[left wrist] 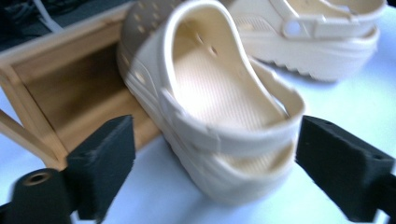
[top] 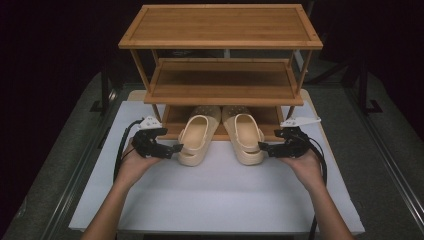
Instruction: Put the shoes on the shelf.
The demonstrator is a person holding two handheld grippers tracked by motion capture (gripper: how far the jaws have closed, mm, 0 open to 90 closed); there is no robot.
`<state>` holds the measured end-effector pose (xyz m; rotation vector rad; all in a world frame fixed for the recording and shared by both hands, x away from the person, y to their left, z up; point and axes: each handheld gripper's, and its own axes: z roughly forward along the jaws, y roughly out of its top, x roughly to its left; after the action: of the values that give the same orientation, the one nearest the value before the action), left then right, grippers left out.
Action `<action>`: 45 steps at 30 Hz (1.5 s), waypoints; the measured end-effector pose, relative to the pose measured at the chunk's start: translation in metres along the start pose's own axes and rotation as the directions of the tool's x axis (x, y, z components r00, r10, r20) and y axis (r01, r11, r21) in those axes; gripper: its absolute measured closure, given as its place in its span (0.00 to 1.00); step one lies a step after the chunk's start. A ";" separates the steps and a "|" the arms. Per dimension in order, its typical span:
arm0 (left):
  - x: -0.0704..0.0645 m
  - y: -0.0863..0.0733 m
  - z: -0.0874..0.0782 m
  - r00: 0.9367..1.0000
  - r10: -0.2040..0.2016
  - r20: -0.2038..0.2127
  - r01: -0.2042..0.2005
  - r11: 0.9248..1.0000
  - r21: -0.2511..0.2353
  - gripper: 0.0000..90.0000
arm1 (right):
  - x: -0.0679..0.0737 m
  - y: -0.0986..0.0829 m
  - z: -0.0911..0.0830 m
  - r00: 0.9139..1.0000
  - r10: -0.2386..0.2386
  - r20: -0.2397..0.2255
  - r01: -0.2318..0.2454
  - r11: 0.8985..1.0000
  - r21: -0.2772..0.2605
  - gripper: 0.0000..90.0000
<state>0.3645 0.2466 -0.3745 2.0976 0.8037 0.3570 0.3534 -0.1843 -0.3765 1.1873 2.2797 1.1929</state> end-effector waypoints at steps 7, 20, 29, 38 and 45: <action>-0.004 -0.020 0.017 0.999 0.025 0.040 -0.028 0.995 0.092 0.02 | -0.001 -0.025 0.013 0.999 -0.003 -0.048 0.006 0.999 0.049 0.15; -0.008 -0.026 0.055 0.996 0.056 0.066 -0.065 0.988 0.138 0.02 | 0.005 -0.037 0.044 0.988 -0.040 -0.149 0.051 0.996 0.071 0.14; -0.010 -0.020 0.066 0.997 0.047 0.060 -0.054 0.991 0.125 0.02 | 0.012 -0.034 0.055 0.984 -0.058 -0.171 0.073 0.994 0.079 0.13; -0.021 -0.005 0.088 0.997 0.043 0.057 -0.048 0.993 0.104 0.02 | 0.008 -0.027 0.061 0.983 -0.050 -0.178 0.063 0.996 0.066 0.13; -0.031 0.002 0.099 0.995 0.043 0.085 -0.051 0.995 0.086 0.02 | 0.012 -0.021 0.069 0.982 -0.070 -0.174 0.081 0.995 0.058 0.13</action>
<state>0.3920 0.1646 -0.4322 2.2016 0.7341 0.2621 0.3750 -0.1448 -0.4339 1.0456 2.4837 1.2461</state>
